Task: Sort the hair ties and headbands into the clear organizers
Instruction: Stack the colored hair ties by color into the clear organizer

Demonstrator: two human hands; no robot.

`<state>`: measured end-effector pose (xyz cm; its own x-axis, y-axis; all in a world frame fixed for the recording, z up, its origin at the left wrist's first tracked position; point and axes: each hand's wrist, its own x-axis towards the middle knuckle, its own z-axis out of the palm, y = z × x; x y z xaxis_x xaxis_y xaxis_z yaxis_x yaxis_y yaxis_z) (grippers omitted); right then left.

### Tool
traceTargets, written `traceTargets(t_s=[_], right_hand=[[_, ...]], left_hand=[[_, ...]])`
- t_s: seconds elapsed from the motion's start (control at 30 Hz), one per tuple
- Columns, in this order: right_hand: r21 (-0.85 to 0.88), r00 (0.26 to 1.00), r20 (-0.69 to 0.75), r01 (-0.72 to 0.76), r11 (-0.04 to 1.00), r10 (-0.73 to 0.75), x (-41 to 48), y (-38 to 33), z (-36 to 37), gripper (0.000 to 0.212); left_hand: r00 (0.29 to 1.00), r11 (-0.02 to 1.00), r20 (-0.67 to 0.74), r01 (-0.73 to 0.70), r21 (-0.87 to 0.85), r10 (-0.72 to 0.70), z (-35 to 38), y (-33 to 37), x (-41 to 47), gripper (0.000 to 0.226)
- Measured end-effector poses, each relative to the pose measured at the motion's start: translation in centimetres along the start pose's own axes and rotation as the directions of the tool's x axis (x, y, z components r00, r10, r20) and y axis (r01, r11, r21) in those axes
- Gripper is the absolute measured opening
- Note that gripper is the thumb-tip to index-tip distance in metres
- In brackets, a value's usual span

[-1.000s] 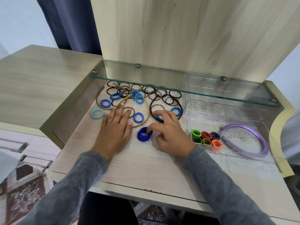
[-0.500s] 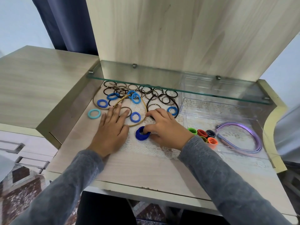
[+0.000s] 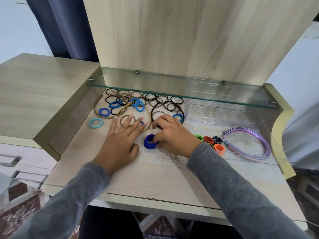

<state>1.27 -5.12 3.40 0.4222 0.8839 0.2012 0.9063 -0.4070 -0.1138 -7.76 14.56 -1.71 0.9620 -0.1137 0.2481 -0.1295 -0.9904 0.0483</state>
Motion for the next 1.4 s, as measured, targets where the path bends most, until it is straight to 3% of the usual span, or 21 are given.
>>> traceTargets(t_s=[0.27,0.5,0.63,0.93,1.13,1.4], right_hand=[[-0.08,0.992,-0.123,-0.002,0.997,-0.008,-0.2,0.6,-0.9,0.016],[-0.154,0.987,-0.159,-0.037,0.987,0.012,-0.9,2.4,-3.1,0.016],[-0.203,0.989,-0.146,-0.068,0.977,0.038,-2.0,3.8,-4.8,0.015],[-0.276,0.982,-0.111,-0.178,0.945,0.153,-5.2,7.3,-8.3,0.015],[-0.319,0.97,-0.037,-0.239,0.917,0.24,-7.0,8.5,-8.8,0.019],[-0.316,0.936,0.106,-0.287,0.904,0.334,-7.2,9.0,-7.5,0.024]], left_hand=[[1.0,0.956,-0.023,0.01,-0.293,-0.018,-0.1,2.0,0.8,0.076],[0.997,0.806,0.056,0.071,-0.588,-0.047,-1.8,4.6,3.4,0.069],[0.994,0.771,0.081,0.11,-0.628,-0.076,-3.0,6.6,5.3,0.068],[0.993,0.685,0.115,0.074,-0.725,0.015,-2.9,10.2,9.4,0.066],[0.985,0.701,0.165,0.088,-0.708,0.042,-2.2,11.7,10.5,0.062],[0.993,0.756,0.065,-0.032,-0.654,0.097,-0.7,12.1,10.0,0.053]])
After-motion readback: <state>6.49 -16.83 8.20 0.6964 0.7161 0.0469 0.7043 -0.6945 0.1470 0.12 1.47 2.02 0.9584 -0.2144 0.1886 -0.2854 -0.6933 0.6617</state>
